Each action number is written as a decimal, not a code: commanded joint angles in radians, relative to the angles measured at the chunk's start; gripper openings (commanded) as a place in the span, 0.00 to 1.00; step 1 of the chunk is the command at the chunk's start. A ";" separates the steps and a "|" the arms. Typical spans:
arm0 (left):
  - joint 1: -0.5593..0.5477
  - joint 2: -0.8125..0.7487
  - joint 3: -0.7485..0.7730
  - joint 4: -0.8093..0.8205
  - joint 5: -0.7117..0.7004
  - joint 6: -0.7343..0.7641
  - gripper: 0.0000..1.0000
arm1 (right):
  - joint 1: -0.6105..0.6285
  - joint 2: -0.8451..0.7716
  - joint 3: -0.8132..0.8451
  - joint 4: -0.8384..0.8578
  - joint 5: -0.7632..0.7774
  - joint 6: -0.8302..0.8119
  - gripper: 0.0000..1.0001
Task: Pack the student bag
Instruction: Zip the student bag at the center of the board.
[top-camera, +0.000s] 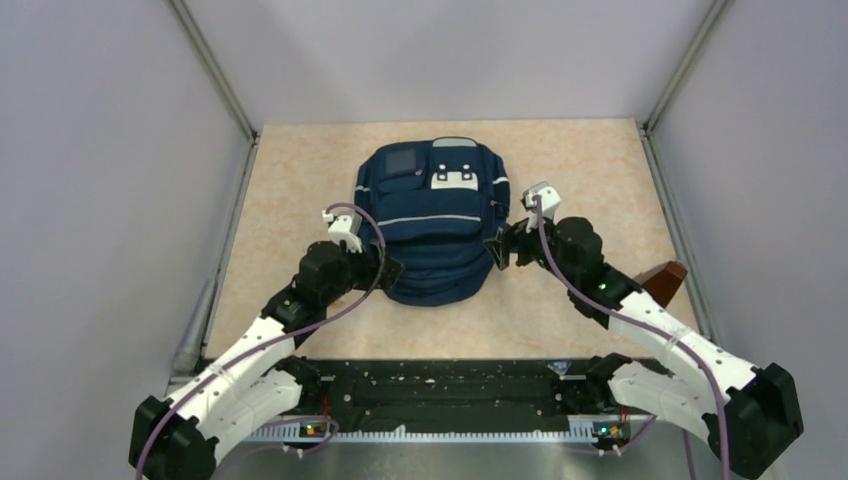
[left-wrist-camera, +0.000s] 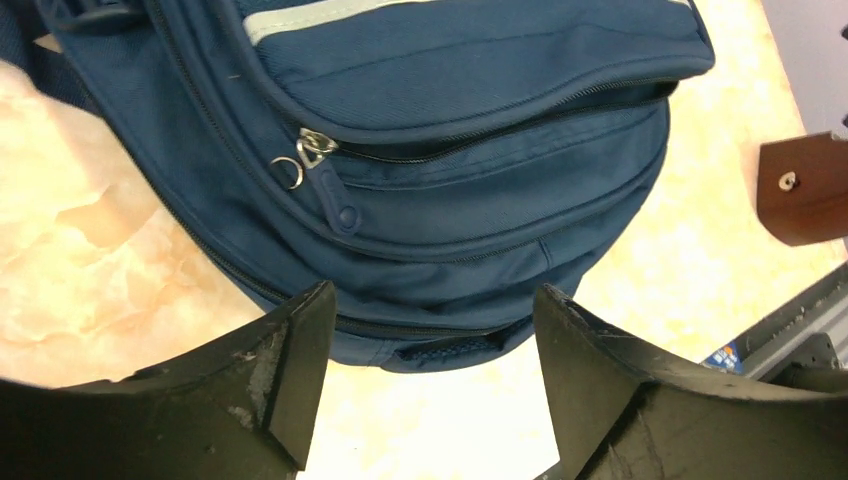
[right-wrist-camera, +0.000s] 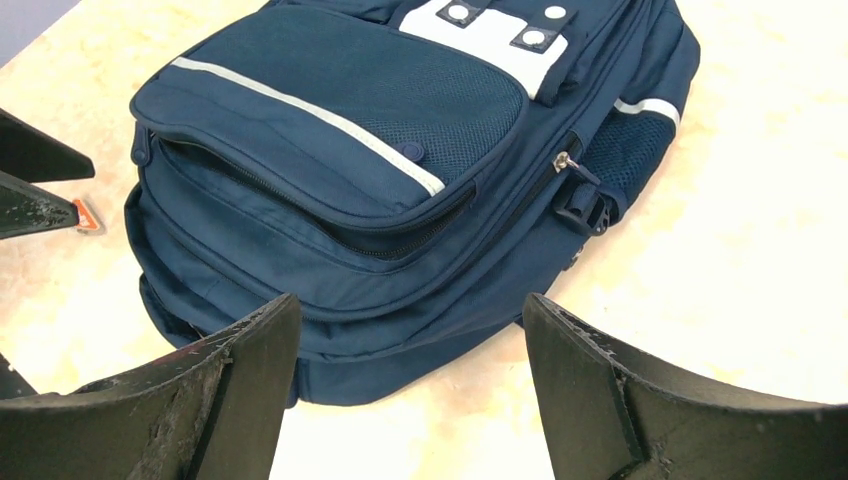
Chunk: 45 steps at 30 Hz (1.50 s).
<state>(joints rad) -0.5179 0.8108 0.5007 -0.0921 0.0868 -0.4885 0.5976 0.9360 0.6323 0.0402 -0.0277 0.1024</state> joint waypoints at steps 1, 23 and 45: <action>0.002 -0.016 -0.004 0.111 -0.094 -0.057 0.69 | -0.005 -0.032 -0.002 0.063 0.014 0.029 0.80; 0.054 0.183 0.068 0.152 -0.139 -0.002 0.41 | -0.005 -0.053 -0.014 0.071 0.015 0.036 0.79; 0.059 0.285 0.054 0.172 -0.109 -0.060 0.27 | -0.005 -0.066 -0.020 0.065 0.025 0.039 0.79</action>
<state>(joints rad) -0.4644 1.0790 0.5373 0.0444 -0.0158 -0.5304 0.5976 0.8967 0.6151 0.0669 -0.0120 0.1337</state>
